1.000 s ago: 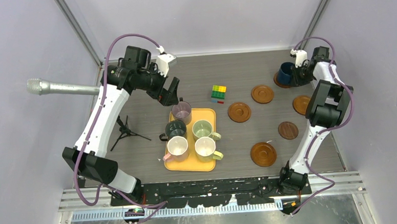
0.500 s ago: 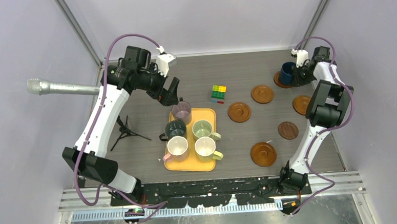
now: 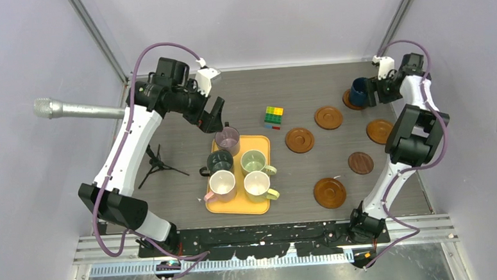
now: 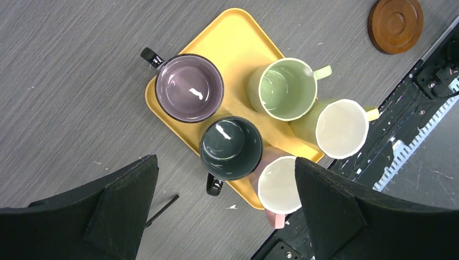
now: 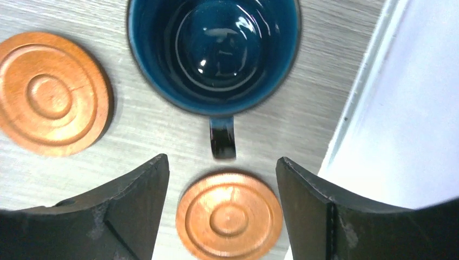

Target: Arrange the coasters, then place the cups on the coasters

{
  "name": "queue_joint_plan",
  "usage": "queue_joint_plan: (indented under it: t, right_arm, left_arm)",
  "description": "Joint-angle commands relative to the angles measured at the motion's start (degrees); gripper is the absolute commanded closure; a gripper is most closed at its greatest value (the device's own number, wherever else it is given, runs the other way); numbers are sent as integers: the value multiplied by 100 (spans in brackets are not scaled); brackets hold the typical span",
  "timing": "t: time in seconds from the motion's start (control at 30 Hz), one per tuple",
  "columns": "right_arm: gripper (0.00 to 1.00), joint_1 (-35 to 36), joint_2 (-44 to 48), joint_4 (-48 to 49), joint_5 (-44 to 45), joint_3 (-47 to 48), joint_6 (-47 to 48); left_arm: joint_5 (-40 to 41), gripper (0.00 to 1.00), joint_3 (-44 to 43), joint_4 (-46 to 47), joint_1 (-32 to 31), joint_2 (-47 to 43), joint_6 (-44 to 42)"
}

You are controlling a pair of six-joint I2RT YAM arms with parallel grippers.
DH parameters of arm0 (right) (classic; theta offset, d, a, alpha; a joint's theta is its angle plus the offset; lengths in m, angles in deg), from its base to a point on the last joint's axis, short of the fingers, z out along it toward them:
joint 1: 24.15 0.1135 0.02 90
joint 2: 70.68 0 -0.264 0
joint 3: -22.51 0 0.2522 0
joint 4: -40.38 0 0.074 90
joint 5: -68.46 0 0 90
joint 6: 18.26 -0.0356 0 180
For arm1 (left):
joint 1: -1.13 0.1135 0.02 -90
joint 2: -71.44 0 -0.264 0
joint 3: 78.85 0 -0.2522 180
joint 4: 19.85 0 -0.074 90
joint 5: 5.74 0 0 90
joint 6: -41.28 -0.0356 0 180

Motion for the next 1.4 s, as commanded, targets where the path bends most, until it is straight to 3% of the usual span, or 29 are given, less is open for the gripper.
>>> queue_joint_plan:
  t: [0.0,0.13,0.27,0.5,0.67,0.83,1.2,1.37]
  right_arm:
    - [22,-167,1097,-597,-303,89,69]
    - [22,-45,1626,-1269,-556,203,-178]
    - [22,600,2177,-1737,-653,-119,-673]
    - [22,2657,3416,-1350,-631,-1599,-1142]
    - [24,3967,3788,-1323,-673,-2437,-653]
    - [27,4926,4052,-636,-512,-3274,-984]
    - [34,5845,3947,543,-29,-4059,-1670]
    - [43,6136,3701,1149,319,-4215,-1699]
  left_arm:
    - [142,0,-280,114,32,-69,35]
    - [179,0,-186,441,32,-223,379]
    - [507,0,258,987,32,-552,850]
    - [669,0,851,1300,32,-1005,858]
    - [694,0,941,1211,32,-1128,787]
    - [751,0,1013,1179,32,-1165,953]
    - [754,0,1191,1295,32,-1247,1104]
    - [774,2,1215,1324,32,-1233,1110]
